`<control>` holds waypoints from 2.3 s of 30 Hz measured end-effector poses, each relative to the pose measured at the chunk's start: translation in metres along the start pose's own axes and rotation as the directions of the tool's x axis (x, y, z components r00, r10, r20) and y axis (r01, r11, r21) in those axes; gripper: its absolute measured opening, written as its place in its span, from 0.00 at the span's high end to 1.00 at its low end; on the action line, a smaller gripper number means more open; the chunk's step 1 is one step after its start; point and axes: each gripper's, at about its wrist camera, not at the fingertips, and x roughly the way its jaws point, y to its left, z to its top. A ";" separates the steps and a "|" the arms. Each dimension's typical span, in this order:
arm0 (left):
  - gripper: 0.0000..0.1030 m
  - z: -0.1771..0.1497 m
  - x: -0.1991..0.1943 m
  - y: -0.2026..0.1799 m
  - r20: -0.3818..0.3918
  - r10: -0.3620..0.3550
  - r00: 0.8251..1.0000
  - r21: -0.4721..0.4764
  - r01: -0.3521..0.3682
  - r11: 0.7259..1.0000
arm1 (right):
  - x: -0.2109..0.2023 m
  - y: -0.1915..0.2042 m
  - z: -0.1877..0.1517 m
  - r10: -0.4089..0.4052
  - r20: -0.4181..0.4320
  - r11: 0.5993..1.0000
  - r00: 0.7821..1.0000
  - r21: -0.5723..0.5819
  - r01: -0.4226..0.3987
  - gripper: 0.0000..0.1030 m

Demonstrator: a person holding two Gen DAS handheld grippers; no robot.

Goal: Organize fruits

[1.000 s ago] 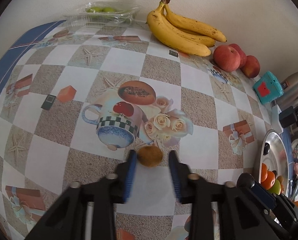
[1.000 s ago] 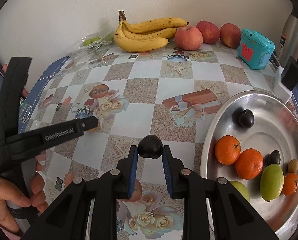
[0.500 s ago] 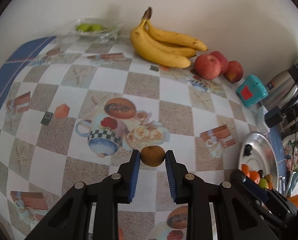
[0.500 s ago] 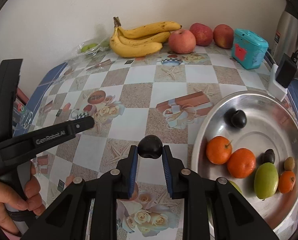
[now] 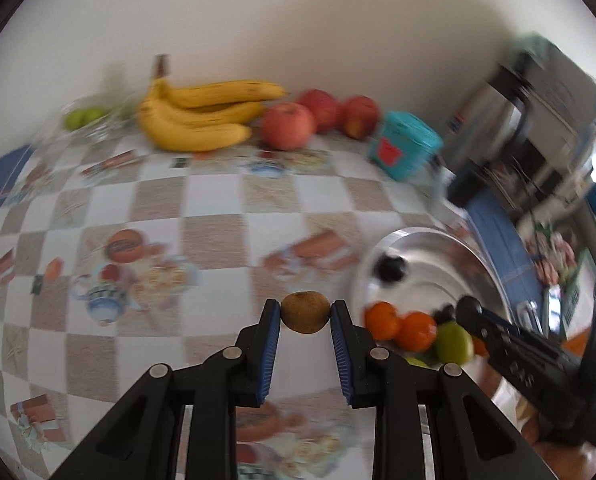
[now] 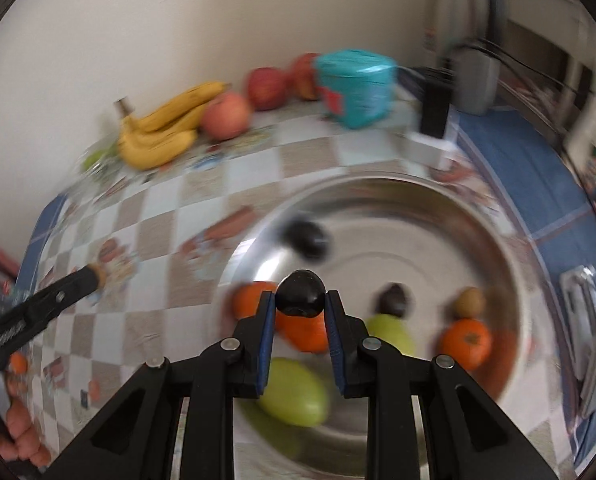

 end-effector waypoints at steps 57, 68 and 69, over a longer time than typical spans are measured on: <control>0.00 -0.055 -0.010 0.024 -0.067 0.321 0.945 -0.085 -0.326 0.941 | -0.032 0.006 -0.038 -0.069 -0.021 0.994 0.997 -0.091 0.067 0.15; 0.00 -0.076 -0.031 0.036 -0.077 0.484 0.872 -0.118 -0.489 0.864 | -0.043 0.026 -0.064 -0.063 -0.001 0.985 0.998 -0.162 0.062 0.12; 0.00 -0.078 -0.033 0.039 -0.088 0.478 0.874 -0.132 -0.486 0.864 | -0.045 0.027 -0.066 -0.065 0.000 0.984 0.998 -0.166 0.064 0.12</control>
